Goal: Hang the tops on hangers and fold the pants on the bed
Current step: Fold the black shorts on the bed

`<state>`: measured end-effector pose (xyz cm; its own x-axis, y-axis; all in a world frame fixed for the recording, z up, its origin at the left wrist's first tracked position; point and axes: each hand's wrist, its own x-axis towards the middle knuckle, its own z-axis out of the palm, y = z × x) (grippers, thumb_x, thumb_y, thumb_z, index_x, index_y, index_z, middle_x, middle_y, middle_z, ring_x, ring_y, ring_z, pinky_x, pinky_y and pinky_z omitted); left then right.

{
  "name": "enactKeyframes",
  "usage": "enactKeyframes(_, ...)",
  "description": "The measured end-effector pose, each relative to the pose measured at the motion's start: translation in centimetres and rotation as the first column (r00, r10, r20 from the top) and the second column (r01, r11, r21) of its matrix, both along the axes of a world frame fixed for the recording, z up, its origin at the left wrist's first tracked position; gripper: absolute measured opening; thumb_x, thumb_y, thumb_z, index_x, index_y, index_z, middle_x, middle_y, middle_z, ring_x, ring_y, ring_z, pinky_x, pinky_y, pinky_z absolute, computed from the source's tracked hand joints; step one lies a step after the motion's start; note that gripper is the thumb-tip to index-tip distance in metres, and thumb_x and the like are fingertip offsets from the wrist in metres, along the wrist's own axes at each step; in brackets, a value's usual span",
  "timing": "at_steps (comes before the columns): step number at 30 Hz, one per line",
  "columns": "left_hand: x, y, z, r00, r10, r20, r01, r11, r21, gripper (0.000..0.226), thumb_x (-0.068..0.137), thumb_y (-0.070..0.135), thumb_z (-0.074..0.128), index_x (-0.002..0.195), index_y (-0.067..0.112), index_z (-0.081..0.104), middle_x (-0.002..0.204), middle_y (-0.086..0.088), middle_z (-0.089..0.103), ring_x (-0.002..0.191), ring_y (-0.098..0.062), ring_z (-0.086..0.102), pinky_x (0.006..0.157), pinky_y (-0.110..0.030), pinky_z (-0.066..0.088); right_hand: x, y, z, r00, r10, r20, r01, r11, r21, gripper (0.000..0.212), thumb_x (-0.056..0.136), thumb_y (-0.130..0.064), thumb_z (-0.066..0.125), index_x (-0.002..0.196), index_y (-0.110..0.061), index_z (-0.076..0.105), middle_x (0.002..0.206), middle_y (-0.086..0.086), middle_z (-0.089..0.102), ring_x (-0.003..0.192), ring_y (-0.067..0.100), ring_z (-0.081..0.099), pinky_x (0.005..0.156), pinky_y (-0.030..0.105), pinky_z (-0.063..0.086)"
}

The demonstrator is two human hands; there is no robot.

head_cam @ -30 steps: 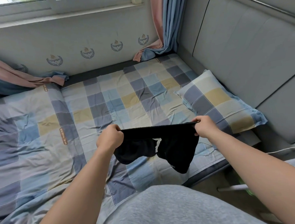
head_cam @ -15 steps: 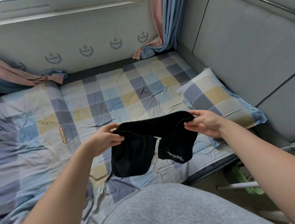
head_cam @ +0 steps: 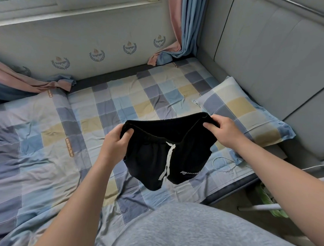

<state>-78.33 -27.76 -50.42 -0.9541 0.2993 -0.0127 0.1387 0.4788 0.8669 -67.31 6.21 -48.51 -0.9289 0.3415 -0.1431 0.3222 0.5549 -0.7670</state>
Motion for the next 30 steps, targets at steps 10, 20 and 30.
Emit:
enactKeyframes(10,2.0,4.9,1.8,0.874,0.273,0.402,-0.305,0.952,0.017,0.034,0.105,0.037,0.044,0.087,0.011,0.058,0.085,-0.007,0.064,0.083,-0.027,0.062,0.079,-0.042,0.050,-1.2,-3.9,0.9,0.987,-0.141,0.079,0.146,0.987,-0.060,0.025,0.097,-0.032,0.060,0.074,-0.022,0.055,0.068,-0.003,0.057,0.067,0.018,0.055,0.055,0.029,0.039)
enactKeyframes(20,5.2,8.4,4.8,0.849,-0.252,0.465,0.028,0.900,0.436,0.030,0.094,0.010,0.053,0.123,0.013,0.055,0.109,-0.006,0.067,0.094,-0.010,0.068,0.074,-0.021,0.052,-1.3,-8.2,4.7,0.994,0.103,0.036,-0.066,0.834,-0.548,0.012,0.100,-0.021,0.059,0.110,-0.016,0.063,0.080,0.001,0.074,0.074,0.024,0.074,0.056,0.031,0.056)
enactKeyframes(30,4.8,8.4,4.3,0.950,-0.221,0.219,0.123,0.913,0.390,0.045,0.073,0.018,0.072,0.117,0.018,0.062,0.107,-0.006,0.070,0.104,-0.022,0.068,0.096,-0.051,0.054,-0.9,-7.1,6.4,0.919,0.283,-0.273,-0.311,0.949,-0.062,0.026,0.085,-0.020,0.051,0.089,-0.035,0.073,0.103,-0.008,0.055,0.101,0.005,0.055,0.090,0.016,0.042)
